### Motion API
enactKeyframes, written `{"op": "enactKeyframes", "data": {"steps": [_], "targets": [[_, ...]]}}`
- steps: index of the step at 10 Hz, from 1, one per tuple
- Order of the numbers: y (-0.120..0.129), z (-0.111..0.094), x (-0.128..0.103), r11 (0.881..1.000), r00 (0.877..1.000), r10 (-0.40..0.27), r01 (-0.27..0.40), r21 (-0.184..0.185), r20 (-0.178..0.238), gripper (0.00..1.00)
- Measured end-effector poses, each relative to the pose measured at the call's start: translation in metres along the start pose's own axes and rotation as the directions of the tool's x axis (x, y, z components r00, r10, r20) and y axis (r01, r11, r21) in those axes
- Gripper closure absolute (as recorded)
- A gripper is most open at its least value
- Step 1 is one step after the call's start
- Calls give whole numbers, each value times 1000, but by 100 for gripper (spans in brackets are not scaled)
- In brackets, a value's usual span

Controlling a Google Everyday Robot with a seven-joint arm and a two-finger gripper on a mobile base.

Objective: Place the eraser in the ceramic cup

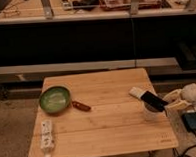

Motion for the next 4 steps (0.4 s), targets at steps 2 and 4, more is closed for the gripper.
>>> {"op": "enactKeyframes", "data": {"steps": [2, 4], "targets": [[-2, -2, 1, 1000, 1000, 2, -2, 7, -22, 20], [-5, -9, 8, 1000, 995, 17, -14, 27, -95, 20]]}}
